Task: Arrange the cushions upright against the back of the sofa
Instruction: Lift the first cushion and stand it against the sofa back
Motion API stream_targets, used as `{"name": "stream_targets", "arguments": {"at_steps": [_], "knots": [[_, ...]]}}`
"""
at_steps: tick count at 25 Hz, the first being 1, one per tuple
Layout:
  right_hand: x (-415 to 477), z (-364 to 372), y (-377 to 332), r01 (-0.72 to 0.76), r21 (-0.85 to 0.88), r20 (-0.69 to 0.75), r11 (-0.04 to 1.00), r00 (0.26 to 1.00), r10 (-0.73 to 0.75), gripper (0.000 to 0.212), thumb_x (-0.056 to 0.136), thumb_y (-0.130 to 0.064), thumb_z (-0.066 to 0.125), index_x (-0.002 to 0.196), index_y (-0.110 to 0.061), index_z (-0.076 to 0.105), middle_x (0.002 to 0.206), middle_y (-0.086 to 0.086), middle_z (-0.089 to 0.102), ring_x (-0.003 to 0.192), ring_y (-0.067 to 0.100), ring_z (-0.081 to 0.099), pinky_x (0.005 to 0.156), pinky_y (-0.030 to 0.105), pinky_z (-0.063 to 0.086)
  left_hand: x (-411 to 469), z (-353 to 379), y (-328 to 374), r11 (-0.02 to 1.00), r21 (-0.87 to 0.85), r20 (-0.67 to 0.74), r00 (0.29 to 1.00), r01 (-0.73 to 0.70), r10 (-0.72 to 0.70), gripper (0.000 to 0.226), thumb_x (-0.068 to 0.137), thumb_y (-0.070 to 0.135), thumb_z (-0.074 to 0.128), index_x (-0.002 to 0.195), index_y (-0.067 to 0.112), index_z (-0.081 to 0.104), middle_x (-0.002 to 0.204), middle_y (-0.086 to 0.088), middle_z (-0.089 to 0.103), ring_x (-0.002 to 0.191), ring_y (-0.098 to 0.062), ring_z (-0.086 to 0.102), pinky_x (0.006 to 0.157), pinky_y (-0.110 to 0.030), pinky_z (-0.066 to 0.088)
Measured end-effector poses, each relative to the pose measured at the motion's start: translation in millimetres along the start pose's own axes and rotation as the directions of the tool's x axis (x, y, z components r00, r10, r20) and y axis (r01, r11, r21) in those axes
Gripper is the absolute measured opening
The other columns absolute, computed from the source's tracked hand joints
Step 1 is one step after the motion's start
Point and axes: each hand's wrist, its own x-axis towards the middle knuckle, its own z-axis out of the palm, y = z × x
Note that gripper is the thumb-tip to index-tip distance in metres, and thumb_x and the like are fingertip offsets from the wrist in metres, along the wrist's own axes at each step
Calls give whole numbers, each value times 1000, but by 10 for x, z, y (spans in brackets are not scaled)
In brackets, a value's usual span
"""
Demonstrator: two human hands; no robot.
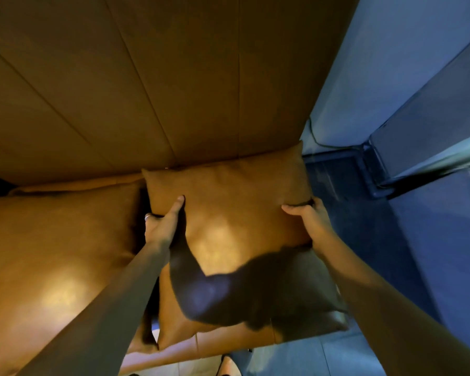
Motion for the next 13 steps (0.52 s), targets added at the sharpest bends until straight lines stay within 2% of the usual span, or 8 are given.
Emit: {"name": "stream_targets", "arguments": {"at_steps": [4, 6, 9, 11, 13], "knots": [[-86, -127, -355, 112, 143, -7, 983, 994, -113, 78, 67, -4, 83, 133, -18, 44, 124, 7, 62, 110, 29, 61, 95, 53, 49, -175, 92, 496, 975, -67, -11, 978, -210, 210, 101, 59, 67, 78, 140, 20, 40, 131, -1, 56, 120, -22, 54, 105, -44, 43], [-78, -181, -600, 210, 189, -5, 959, 977, -213, 85, 62, 2, 83, 134, -15, 42, 125, 8, 62, 111, 28, 62, 96, 55, 50, -249, 130, 832, 945, -129, -15, 954, -300, 300, 99, 69, 59, 78, 146, 18, 31, 136, 0, 52, 119, -18, 52, 106, -40, 42], [-65, -279, -993, 331, 208, -3, 920, 941, -338, 91, 59, 12, 77, 136, -18, 38, 125, 2, 59, 112, 26, 59, 97, 55, 50, -374, 69, 1275, 900, -225, 57, 918, -372, 393, 105, 67, 57, 79, 149, 21, 25, 132, 1, 54, 119, -19, 56, 104, -40, 46], [-32, -329, -1245, 372, 185, 30, 910, 923, -384, 96, 55, 8, 79, 137, -22, 38, 130, 2, 58, 117, 30, 57, 98, 59, 50, -422, 16, 1465, 888, -238, 151, 888, -394, 435, 108, 68, 56, 79, 152, 24, 18, 132, 5, 53, 119, -17, 55, 106, -45, 45], [-30, -320, -1451, 361, 183, 99, 914, 918, -383, 97, 62, -2, 83, 144, -24, 35, 139, 3, 54, 125, 32, 53, 102, 62, 47, -433, 17, 1564, 905, -230, 255, 875, -359, 412, 111, 70, 59, 77, 153, 30, 11, 140, 3, 49, 126, -22, 50, 106, -58, 40]]}}
